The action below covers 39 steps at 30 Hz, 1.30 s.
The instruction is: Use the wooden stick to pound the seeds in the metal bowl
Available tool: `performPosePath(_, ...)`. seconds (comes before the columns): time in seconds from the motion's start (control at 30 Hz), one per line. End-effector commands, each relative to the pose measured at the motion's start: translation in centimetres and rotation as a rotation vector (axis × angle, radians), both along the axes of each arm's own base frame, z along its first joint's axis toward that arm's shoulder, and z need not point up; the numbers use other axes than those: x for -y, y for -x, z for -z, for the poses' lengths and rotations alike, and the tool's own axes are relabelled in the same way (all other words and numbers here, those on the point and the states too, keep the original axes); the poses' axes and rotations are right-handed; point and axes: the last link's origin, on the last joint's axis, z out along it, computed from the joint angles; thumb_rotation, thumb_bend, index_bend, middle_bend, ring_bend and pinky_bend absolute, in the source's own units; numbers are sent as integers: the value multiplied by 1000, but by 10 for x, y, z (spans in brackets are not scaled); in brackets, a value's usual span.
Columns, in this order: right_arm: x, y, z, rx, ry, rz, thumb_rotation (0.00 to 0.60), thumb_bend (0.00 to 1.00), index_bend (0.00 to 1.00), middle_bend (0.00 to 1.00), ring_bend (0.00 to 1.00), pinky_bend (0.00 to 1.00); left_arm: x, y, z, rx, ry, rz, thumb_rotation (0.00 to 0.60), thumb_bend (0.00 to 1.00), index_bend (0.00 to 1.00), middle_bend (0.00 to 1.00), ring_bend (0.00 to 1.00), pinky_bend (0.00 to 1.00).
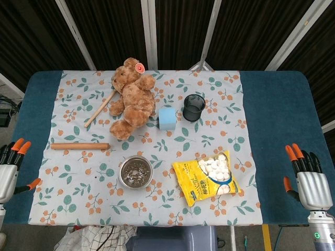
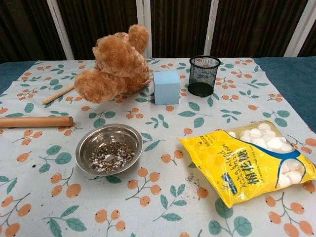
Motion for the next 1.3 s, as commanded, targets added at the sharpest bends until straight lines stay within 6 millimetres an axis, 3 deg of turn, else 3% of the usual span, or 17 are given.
performPosePath(0.03, 0, 0, 0, 0, -1, 0, 600, 507, 0, 0, 0, 0, 0, 0, 0, -1, 0, 1, 600, 199, 0, 0, 0, 0)
performPosePath(0.9, 1, 0, 0, 5, -4, 1, 600, 506, 0, 0, 0, 0, -7, 0, 4, -3, 18, -42, 600, 198, 1, 0, 0, 0)
performPosePath(1.07, 1, 0, 0, 6, -5, 0, 600, 507, 0, 0, 0, 0, -25, -4, 8, -4, 47, -64, 600, 199, 60, 12, 0, 0)
performPosePath(1.3, 3, 1, 0, 7, -6, 3, 600, 506, 0, 0, 0, 0, -75, -17, 28, -49, 108, -82, 600, 252, 212, 148, 0, 0)
